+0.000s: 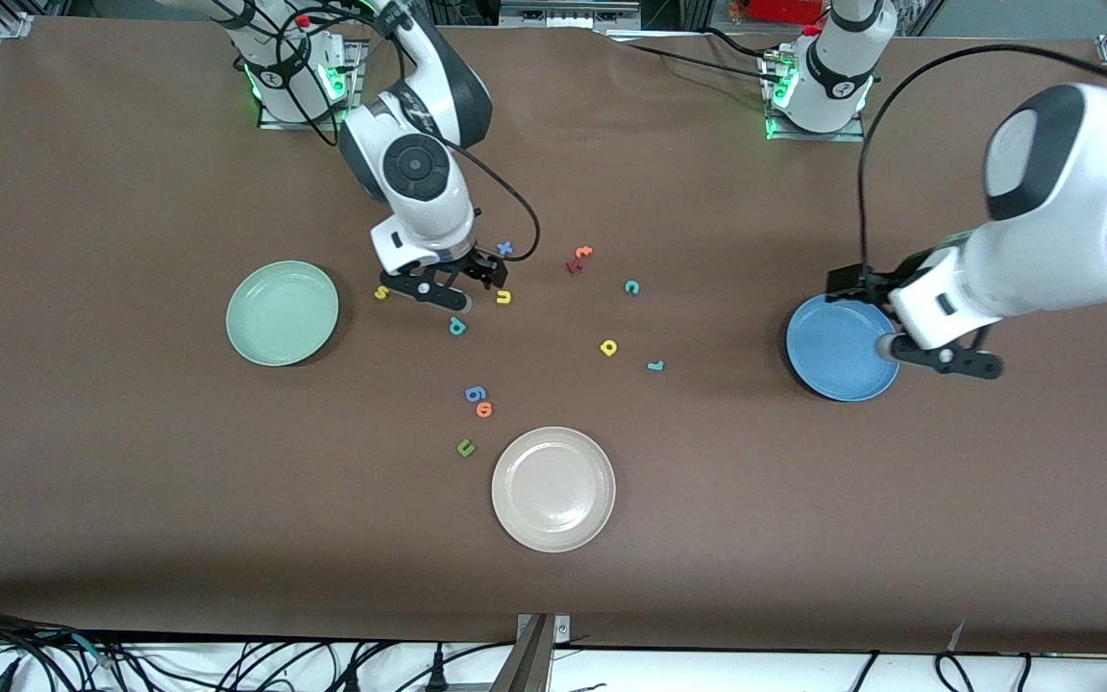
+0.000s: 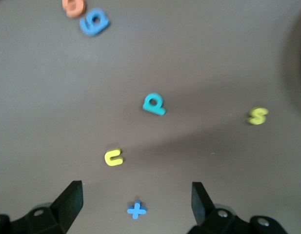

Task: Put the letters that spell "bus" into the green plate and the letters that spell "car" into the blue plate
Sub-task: 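Reach the right gripper to the yellow u while the left gripper reaches a teal letter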

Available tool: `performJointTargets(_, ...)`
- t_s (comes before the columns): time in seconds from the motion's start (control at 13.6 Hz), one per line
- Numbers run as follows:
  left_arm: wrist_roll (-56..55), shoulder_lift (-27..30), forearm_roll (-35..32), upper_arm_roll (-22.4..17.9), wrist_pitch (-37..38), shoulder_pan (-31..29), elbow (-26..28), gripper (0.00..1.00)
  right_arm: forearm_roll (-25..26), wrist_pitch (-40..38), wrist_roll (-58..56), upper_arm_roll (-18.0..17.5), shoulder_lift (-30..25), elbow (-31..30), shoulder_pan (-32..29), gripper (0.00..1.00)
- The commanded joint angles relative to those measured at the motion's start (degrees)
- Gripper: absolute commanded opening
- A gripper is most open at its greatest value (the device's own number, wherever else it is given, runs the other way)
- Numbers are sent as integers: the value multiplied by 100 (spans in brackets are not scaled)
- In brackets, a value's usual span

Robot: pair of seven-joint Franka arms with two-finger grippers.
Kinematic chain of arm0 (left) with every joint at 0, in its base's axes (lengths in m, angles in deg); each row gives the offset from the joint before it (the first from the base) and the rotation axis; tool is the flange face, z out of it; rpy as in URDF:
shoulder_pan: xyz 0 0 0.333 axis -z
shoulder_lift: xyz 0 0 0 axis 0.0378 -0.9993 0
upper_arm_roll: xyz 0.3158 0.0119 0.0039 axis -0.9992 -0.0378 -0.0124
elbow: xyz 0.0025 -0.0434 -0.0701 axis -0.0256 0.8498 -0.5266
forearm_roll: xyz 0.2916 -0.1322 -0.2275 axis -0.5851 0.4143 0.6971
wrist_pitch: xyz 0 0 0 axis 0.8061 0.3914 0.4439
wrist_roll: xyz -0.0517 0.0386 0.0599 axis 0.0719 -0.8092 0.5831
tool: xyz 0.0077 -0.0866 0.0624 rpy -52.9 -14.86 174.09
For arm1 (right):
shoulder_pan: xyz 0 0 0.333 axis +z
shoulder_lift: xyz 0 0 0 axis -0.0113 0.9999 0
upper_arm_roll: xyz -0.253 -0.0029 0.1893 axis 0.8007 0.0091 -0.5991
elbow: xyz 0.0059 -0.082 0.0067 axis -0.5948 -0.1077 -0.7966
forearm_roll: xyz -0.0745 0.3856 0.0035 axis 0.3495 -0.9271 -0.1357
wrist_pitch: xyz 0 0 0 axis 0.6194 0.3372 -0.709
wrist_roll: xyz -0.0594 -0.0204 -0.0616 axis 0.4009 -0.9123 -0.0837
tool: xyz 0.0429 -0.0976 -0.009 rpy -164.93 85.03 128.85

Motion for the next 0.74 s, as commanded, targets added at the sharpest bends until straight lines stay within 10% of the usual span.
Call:
performJointTargets(0.0, -22, -206, 79, 5, -181, 404, -44, 100, -86, 553, -40, -100, 344, -28, 21, 99)
performJointTargets(0.66, -2158, -1165, -413, 13, -1551, 1610, 0, 100, -77, 1223, -31, -285, 952, -37, 56, 86)
